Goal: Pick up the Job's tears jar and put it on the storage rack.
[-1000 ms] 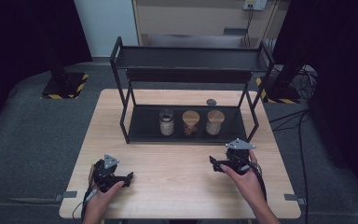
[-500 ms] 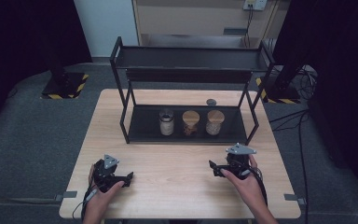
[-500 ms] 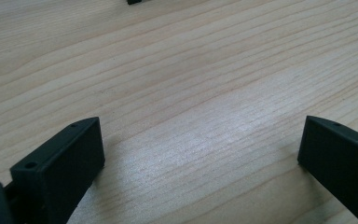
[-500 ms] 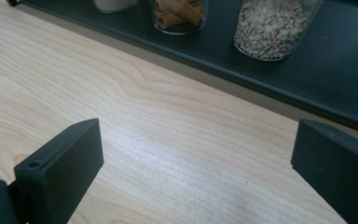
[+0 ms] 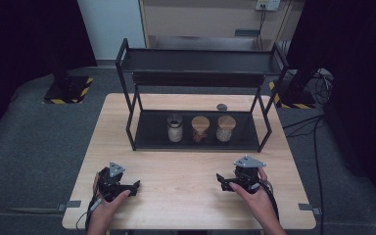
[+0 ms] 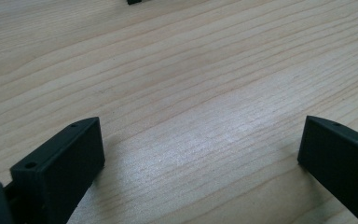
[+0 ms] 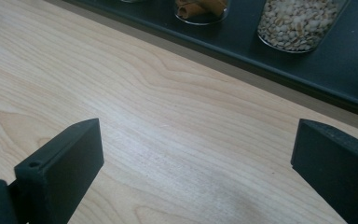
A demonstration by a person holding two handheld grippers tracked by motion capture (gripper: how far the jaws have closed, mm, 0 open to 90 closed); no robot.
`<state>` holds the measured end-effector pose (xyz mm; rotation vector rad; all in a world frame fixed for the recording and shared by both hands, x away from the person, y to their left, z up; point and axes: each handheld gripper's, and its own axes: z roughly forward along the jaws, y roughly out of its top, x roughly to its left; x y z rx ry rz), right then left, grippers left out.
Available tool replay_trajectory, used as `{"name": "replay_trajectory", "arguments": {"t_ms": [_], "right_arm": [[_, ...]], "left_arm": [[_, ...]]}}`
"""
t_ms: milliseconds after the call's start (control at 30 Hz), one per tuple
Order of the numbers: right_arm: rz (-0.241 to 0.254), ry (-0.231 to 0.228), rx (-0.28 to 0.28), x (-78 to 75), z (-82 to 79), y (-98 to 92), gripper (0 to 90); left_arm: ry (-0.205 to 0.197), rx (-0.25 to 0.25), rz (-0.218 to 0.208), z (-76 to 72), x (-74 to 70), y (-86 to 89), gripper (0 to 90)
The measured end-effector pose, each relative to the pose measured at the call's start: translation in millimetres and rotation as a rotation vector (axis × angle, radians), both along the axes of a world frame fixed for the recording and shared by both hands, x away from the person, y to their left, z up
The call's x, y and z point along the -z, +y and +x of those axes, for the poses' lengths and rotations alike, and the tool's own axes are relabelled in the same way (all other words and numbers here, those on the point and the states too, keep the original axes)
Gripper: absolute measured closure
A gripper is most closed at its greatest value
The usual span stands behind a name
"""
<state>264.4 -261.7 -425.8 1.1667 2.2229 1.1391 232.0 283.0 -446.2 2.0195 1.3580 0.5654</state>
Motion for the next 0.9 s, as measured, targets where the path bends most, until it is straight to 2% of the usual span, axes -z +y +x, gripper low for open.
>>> {"name": "replay_trajectory", "arguments": {"t_ms": [433,900], "right_arm": [[-0.01,0.013,-0.044,5.7,-4.8,8.3,2.3],[-0.036,0.065,-0.09,15.5,-1.3,20.4,2.4]], "left_arm": [[0.0,0.0,0.0,0.0,0.0,0.0,0.0],[0.0,0.0,0.0,0.0,0.0,0.0,0.0]]}}
